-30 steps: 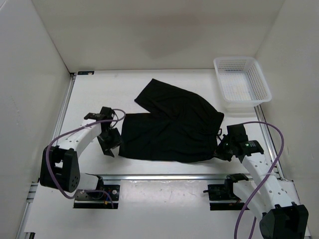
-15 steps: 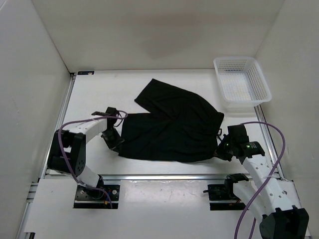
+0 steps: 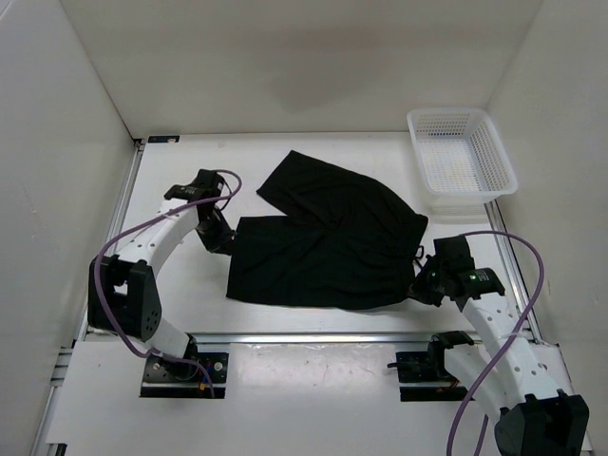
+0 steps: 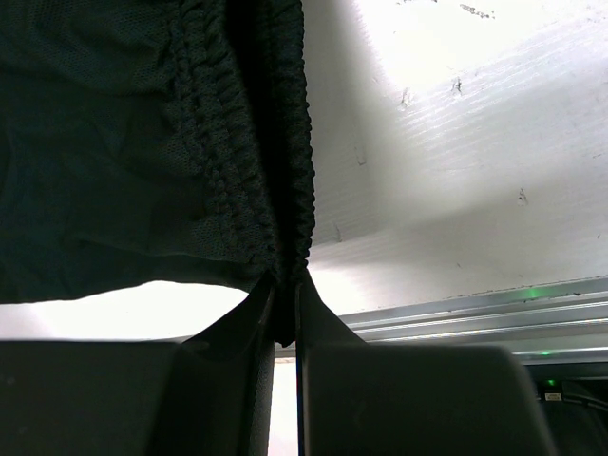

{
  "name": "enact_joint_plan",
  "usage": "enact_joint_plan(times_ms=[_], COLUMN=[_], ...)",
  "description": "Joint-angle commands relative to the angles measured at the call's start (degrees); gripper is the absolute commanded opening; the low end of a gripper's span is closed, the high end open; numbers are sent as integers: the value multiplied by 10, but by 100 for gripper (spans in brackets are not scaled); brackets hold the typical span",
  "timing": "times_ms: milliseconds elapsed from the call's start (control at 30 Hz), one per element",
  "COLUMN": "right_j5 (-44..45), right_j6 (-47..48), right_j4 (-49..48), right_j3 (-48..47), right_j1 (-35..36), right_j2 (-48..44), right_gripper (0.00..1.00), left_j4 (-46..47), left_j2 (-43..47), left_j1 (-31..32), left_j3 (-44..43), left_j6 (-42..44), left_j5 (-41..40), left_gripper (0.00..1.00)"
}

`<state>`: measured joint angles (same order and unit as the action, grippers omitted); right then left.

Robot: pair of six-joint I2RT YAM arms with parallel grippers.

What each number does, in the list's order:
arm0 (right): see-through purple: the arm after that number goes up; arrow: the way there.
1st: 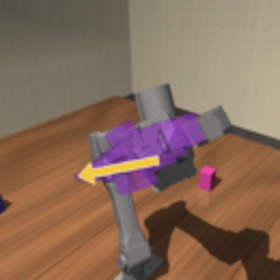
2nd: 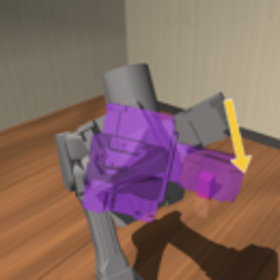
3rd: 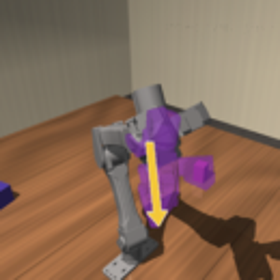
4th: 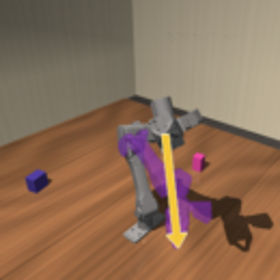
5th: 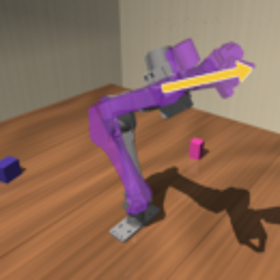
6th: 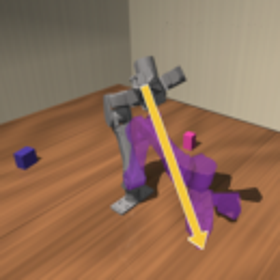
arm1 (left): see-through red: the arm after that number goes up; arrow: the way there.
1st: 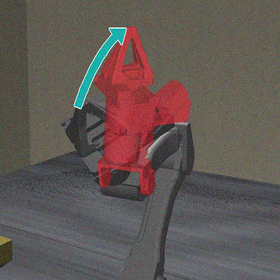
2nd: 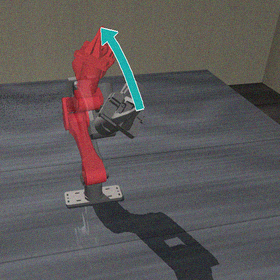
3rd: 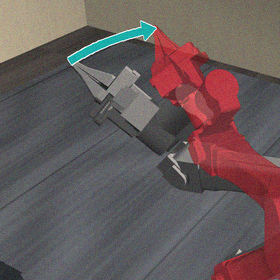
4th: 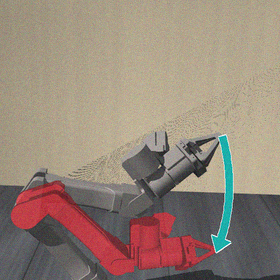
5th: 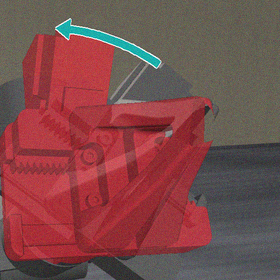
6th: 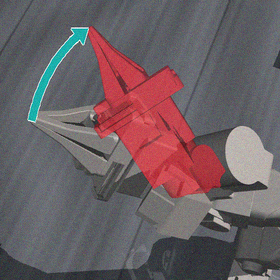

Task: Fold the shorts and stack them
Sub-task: Flatten the shorts out

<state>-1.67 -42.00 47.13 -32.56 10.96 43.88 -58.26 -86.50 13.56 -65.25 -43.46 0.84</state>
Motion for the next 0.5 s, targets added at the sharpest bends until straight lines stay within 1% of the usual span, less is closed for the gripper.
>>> enact_joint_plan(times_ms=[0, 33, 67, 100, 133, 200, 233, 267, 300, 367, 467], right_j5=[6, 6, 6, 6, 6, 6, 1, 1, 1, 1, 1], right_j6=[-5, -5, -5, -5, -5, -5, -5, -5, -5, -5, -5], right_j4=[-2, -2, -2, -8, -8, -8, -13, -13, -13, -20, -20], right_j3=[-36, -36, -36, -36, -36, -30, -30, -23, -23, -23, -23], right_j1=[3, 3, 3, 3, 3, 3, 3, 3, 3, 3, 3], right_j2=[9, 9, 9, 9, 9, 9, 15, 15, 15, 15, 15], right_gripper=[0, 0, 0, 0, 0, 0, 0, 0, 0, 0, 0], left_j4=[-30, -30, -30, -24, -14, 4, 28, 43, 55, 67, 73], left_j2=[-13, -4, -4, 3, 9, 19, 32, 37, 37, 37, 15], left_j1=[6, 6, 6, 6, 6, 6, 6, 6, 6, 6, 6], left_j3=[-10, 3, 18, 33, 65, 100, 130, 144, 155, 169, 174], left_j6=[25, 35, 40, 40, 45, 38, 27, 27, 17, 10, 10], left_j5=[-29, -29, -20, -11, -1, 35, 46, 57, 73, 73, 55], left_gripper=[10, 13, 20, 26, 34, 52, 55, 64, 65, 65, 58])
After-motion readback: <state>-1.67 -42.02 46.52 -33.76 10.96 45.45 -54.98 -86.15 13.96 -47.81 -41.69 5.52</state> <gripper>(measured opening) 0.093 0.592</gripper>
